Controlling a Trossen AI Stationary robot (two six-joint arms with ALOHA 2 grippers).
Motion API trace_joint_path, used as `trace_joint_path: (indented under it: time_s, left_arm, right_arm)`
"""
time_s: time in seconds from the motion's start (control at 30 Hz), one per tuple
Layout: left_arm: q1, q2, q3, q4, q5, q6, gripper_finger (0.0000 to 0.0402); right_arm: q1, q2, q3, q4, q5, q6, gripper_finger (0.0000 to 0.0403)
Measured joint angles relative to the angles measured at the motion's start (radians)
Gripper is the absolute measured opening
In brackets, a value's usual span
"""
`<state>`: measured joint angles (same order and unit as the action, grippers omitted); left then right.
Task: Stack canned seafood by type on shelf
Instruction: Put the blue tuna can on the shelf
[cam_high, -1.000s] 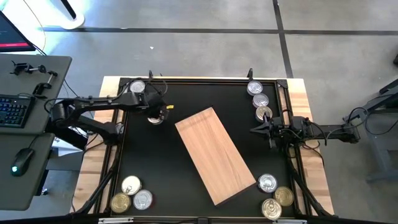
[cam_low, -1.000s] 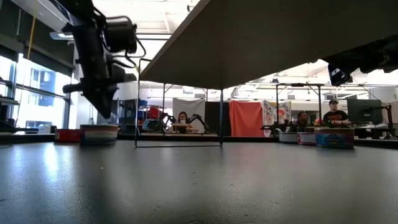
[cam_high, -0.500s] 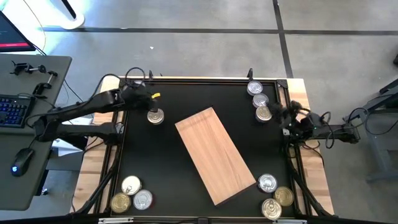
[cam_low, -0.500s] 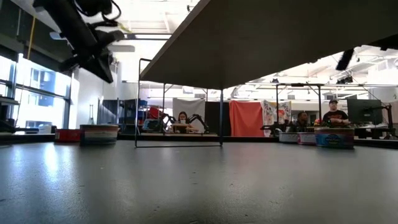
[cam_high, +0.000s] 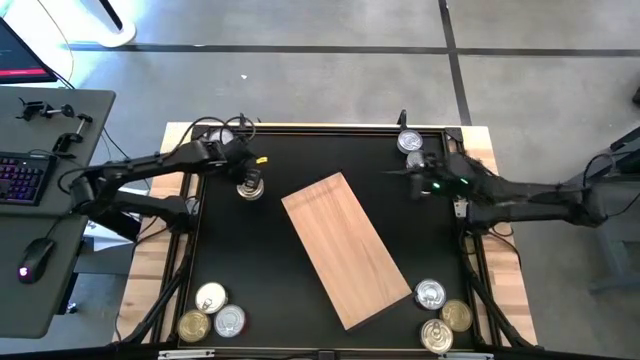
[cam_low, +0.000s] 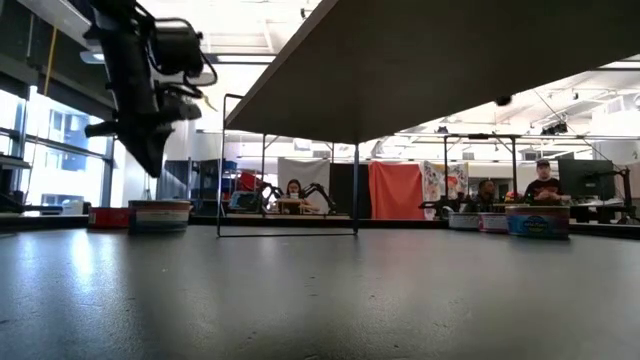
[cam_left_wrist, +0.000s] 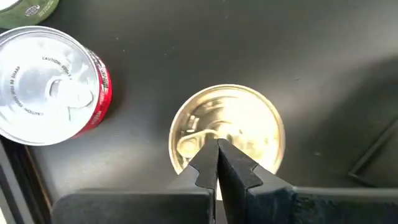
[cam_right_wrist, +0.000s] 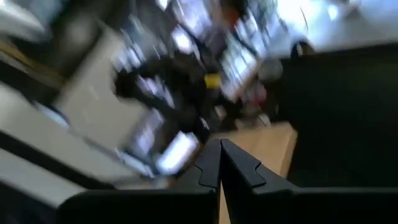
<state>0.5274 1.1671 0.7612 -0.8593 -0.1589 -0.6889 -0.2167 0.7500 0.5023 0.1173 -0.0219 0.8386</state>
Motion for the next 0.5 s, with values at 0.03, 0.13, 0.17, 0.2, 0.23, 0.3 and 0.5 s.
trace_joint_path:
  time_s: [0.03, 0.13, 0.17, 0.2, 0.23, 0.3, 0.5]
  left_arm:
    - [0.005, 0.005, 0.000, -0.001, 0.000, 0.018, 0.0000]
    - [0.009, 0.000, 0.000, -0.004, 0.000, 0.082, 0.0000]
    - [0.009, -0.008, 0.000, -0.002, 0.000, 0.110, 0.0000]
    - [0.009, -0.017, 0.000, 0.004, 0.000, 0.145, 0.0000]
    - [0.009, -0.024, 0.000, 0.008, 0.000, 0.177, 0.0000]
    - [0.009, -0.033, 0.000, 0.006, 0.000, 0.227, 0.0000]
    - [0.009, -0.021, 0.000, 0.008, 0.000, 0.375, 0.0000]
  right_arm:
    - [-0.026, 0.056, 0.058, -0.063, -0.034, -0.039, 0.0000]
    - [-0.094, 0.193, 0.231, -0.219, -0.087, -0.172, 0.0000]
    - [-0.113, 0.230, 0.282, -0.257, -0.093, -0.212, 0.0000]
    - [-0.130, 0.262, 0.327, -0.287, -0.096, -0.245, 0.0000]
    - [-0.146, 0.294, 0.371, -0.308, -0.100, -0.275, 0.0000]
    - [-0.172, 0.343, 0.456, -0.330, -0.115, -0.325, 0.0000]
    - [-0.241, 0.451, 0.654, -0.408, -0.260, -0.392, 0.0000]
